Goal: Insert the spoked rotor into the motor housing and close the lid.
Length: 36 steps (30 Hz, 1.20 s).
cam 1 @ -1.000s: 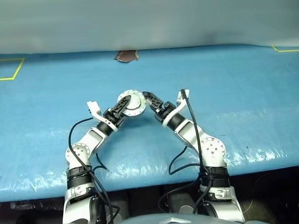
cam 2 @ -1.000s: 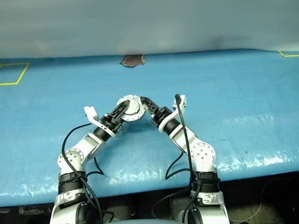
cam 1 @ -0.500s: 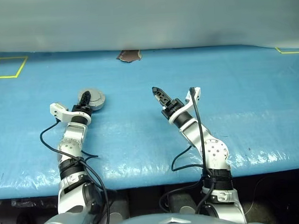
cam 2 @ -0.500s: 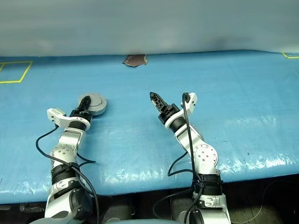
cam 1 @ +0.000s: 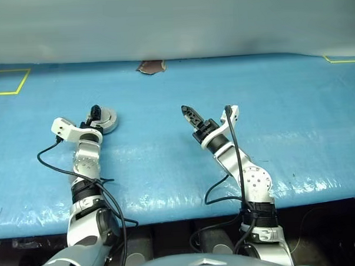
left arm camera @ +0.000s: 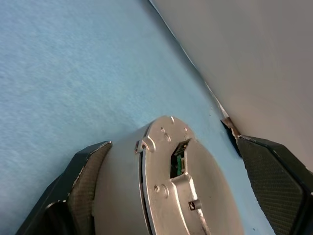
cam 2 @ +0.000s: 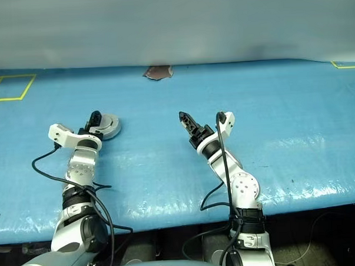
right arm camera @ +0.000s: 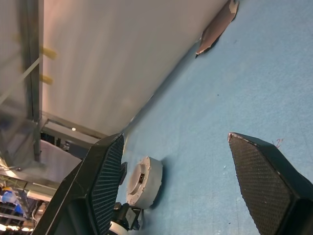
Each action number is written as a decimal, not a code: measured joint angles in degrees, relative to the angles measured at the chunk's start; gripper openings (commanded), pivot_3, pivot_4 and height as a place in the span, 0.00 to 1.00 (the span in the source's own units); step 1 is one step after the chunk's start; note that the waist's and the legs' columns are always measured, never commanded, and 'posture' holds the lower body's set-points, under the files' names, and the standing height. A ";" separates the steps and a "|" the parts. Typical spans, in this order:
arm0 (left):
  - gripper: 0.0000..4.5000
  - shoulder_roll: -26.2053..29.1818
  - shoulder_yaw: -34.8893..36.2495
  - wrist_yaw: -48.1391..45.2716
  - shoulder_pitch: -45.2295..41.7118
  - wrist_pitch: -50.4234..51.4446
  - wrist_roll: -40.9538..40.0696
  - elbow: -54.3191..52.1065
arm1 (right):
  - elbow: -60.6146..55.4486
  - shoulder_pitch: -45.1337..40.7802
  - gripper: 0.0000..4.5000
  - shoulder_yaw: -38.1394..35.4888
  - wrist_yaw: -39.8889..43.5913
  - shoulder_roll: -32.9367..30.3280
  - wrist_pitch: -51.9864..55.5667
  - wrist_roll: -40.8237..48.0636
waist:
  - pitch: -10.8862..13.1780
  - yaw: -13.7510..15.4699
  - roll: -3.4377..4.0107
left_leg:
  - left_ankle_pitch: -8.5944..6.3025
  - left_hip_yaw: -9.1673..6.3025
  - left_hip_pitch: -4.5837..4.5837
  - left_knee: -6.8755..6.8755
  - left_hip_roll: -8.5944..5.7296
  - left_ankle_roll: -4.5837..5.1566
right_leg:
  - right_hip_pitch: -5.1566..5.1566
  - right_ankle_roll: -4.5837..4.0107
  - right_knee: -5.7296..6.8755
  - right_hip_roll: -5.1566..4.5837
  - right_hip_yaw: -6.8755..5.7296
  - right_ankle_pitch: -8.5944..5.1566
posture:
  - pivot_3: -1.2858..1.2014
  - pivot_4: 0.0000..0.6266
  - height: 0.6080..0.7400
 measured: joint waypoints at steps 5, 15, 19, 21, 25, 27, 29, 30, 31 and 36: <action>1.00 1.79 1.23 1.03 0.02 -1.97 0.19 0.02 | 0.00 0.02 0.79 0.06 0.05 -0.05 0.98 0.04 | -0.01 -0.01 -0.01 | 0.00 0.00 -0.01 0.01 0.00 0.00 | 0.00 0.01 0.00 0.00 0.00 0.01 | 0.52 0.24 1.00; 1.00 4.53 2.00 0.13 1.85 -2.65 0.10 -3.35 | -0.69 1.11 0.79 6.60 6.52 -2.98 5.00 -3.52 | -0.02 -0.05 -0.03 | 0.01 -0.01 -0.01 0.04 -0.01 -0.01 | 0.01 0.01 0.00 -0.01 -0.01 0.02 | 0.52 0.24 1.00; 1.00 5.07 1.98 -1.67 2.07 -2.24 -0.67 -5.97 | -1.75 1.13 0.79 9.15 9.08 -4.30 5.24 -6.28 | -0.03 0.01 -0.05 | 0.01 -0.01 0.00 0.06 -0.01 -0.02 | 0.03 0.04 0.00 -0.01 -0.01 0.02 | 0.52 0.24 1.00; 1.00 5.10 1.92 -2.74 2.20 -1.78 -1.29 -7.34 | -2.42 1.13 0.79 10.47 10.25 -5.02 5.12 -8.18 | -0.04 0.00 -0.07 | 0.01 -0.01 0.00 0.08 -0.01 -0.02 | 0.04 0.04 0.00 -0.01 -0.01 0.03 | 0.52 0.24 1.00; 1.00 5.60 -0.05 -7.18 3.58 1.69 -3.17 -12.97 | -4.29 1.29 0.79 15.81 13.73 -9.16 1.58 -16.59 | -0.05 -0.02 -0.09 | 0.01 -0.01 -0.01 0.08 -0.02 -0.02 | 0.04 0.07 -0.01 -0.01 -0.01 0.02 | 0.52 0.24 1.00; 1.00 7.52 -4.04 -12.23 5.83 4.85 -3.22 -17.11 | -5.64 1.76 0.79 18.89 15.71 -11.84 -3.00 -22.97 | -0.06 -0.09 -0.09 | 0.01 -0.01 -0.01 0.07 -0.02 -0.03 | 0.04 0.08 -0.02 -0.01 0.00 0.01 | 0.52 0.24 1.00; 1.00 10.75 -10.30 -18.63 8.64 7.79 -1.58 -21.54 | -6.55 2.82 0.79 20.93 17.47 -14.40 -7.93 -28.87 | -0.06 -0.07 -0.08 | 0.02 -0.01 0.00 0.06 -0.03 -0.03 | 0.04 0.10 -0.02 -0.02 0.00 -0.02 | 0.52 0.24 1.00; 1.00 12.82 -13.99 -21.55 9.96 8.68 0.71 -23.57 | -6.81 3.16 0.79 21.93 18.32 -16.18 -9.78 -31.71 | -0.06 -0.10 -0.09 | 0.02 0.00 0.02 0.06 -0.02 -0.04 | 0.04 0.10 -0.02 -0.02 0.00 -0.02 | 0.52 0.24 1.00; 1.00 15.13 -18.15 -24.36 11.31 9.42 3.10 -25.47 | -7.05 3.52 0.79 22.73 19.27 -18.40 -11.24 -34.10 | -0.07 -0.10 -0.07 | 0.02 0.03 0.08 0.06 -0.03 -0.04 | 0.07 0.12 -0.02 -0.03 0.04 -0.05 | 0.52 0.24 1.00; 1.00 22.77 -33.59 -35.38 16.02 10.76 13.57 -31.17 | -7.94 6.99 0.79 21.85 23.35 -26.77 -15.80 -41.06 | -0.06 -0.04 -0.07 | 0.03 0.09 0.16 0.06 0.02 -0.05 | 0.09 -0.04 0.02 -0.02 0.08 -0.28 | 0.52 0.24 1.00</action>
